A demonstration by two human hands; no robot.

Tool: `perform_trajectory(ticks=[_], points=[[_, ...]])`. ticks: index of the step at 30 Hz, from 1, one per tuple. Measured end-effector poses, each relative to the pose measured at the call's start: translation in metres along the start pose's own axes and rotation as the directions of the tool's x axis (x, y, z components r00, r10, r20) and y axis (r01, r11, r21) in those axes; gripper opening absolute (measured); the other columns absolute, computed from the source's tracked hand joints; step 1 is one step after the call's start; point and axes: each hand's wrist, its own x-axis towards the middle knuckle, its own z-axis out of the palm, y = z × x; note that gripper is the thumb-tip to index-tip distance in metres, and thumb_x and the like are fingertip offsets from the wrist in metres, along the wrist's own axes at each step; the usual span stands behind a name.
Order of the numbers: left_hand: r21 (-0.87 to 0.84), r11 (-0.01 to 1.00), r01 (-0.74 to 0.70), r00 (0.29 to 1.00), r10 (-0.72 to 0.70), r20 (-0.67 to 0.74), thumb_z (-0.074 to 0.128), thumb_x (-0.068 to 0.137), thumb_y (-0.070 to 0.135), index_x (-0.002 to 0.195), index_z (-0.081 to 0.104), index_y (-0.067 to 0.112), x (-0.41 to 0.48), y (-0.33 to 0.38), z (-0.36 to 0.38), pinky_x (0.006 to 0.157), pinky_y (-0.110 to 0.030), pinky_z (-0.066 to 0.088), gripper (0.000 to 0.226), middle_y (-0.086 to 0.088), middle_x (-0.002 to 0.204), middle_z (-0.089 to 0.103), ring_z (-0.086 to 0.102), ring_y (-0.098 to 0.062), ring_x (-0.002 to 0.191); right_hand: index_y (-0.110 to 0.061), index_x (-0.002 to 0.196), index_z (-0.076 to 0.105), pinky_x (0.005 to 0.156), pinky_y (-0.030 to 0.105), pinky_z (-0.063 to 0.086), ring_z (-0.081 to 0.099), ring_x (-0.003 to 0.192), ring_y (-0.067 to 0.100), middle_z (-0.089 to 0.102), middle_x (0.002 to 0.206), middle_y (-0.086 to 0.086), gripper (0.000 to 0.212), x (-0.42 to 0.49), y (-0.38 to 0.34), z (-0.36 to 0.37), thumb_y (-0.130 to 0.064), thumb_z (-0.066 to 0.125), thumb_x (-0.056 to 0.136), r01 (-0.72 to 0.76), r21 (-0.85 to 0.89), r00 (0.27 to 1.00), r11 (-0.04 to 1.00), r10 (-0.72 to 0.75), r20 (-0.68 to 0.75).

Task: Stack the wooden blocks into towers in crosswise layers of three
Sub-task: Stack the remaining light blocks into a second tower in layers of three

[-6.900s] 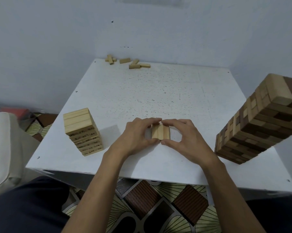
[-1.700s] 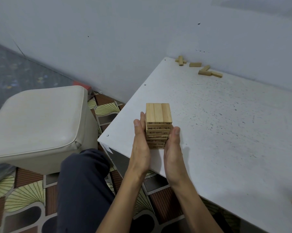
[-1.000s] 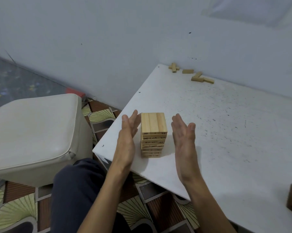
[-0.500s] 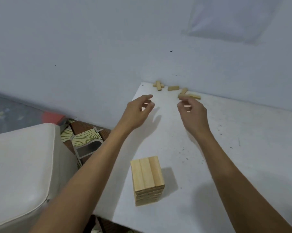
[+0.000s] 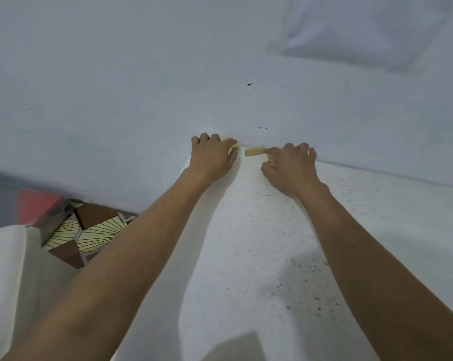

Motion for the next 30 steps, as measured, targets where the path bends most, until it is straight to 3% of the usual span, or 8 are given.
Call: perform_trajectory(ticks=[6,9,12,16,22,30], points=[[-0.014,1.000,-0.024,1.000,0.025,0.018,0.037,0.104,0.041,0.130,0.062,0.028,0.007,0.001,0.005,0.089,-0.040,0.031,0.038,-0.008,0.114,0.063,0.052,-0.033,0.108,-0.027,0.133,0.058,0.118,0.057,0.011,0.035,0.126,0.041,0.052,0.131,0.013,0.041,0.008,0.002,0.008,-0.036,0.044,0.095,0.024,0.009,1.000,1.000,-0.024,0.018],[-0.056,0.998,-0.029,0.999,0.028,-0.022,0.039,0.103,0.040,0.126,0.064,0.026,0.004,0.000,0.005,0.087,-0.039,0.030,0.036,-0.007,0.109,0.066,0.054,-0.032,0.106,-0.026,0.129,0.059,0.115,0.054,0.020,0.037,0.123,0.040,0.054,0.127,0.013,0.034,0.007,0.004,0.011,-0.026,0.044,0.099,0.051,0.018,0.998,0.999,-0.050,-0.024],[-0.096,0.995,-0.024,0.998,0.019,-0.058,0.041,0.102,0.038,0.124,0.064,0.026,-0.003,-0.001,0.003,0.087,-0.039,0.030,0.034,-0.006,0.106,0.066,0.055,-0.032,0.105,-0.020,0.121,0.063,0.091,0.040,0.033,0.042,0.113,0.036,0.056,0.116,0.014,0.027,0.006,0.004,0.013,-0.018,0.046,0.101,0.077,0.074,0.994,0.994,-0.070,-0.087],[-0.128,0.992,-0.025,0.997,0.016,-0.070,0.043,0.102,0.040,0.123,0.065,0.026,-0.016,-0.006,-0.001,0.087,-0.039,0.029,0.033,-0.005,0.103,0.066,0.055,-0.031,0.104,-0.007,0.114,0.065,0.071,0.031,0.032,0.047,0.102,0.032,0.051,0.109,0.018,0.027,0.001,0.000,0.021,0.000,0.045,0.097,0.125,0.153,0.983,0.980,-0.102,-0.151],[-0.162,0.987,-0.021,0.998,0.010,-0.067,0.045,0.101,0.040,0.122,0.065,0.030,-0.040,-0.014,-0.010,0.090,-0.039,0.028,0.031,-0.002,0.104,0.067,0.054,-0.030,0.108,-0.001,0.113,0.066,0.071,0.038,0.043,0.049,0.101,0.033,0.050,0.111,0.019,0.028,-0.012,-0.001,0.021,0.008,0.047,0.094,0.133,0.175,0.977,0.976,-0.099,-0.191],[-0.197,0.980,-0.033,0.998,0.020,-0.067,0.047,0.100,0.039,0.124,0.065,0.030,-0.062,-0.013,-0.019,0.095,-0.041,0.030,0.031,-0.002,0.104,0.068,0.055,-0.030,0.108,-0.005,0.115,0.068,0.070,0.037,0.046,0.050,0.102,0.033,0.057,0.111,0.016,0.027,-0.036,0.016,0.019,0.000,0.051,0.096,0.134,0.212,0.961,0.968,-0.075,-0.265]])
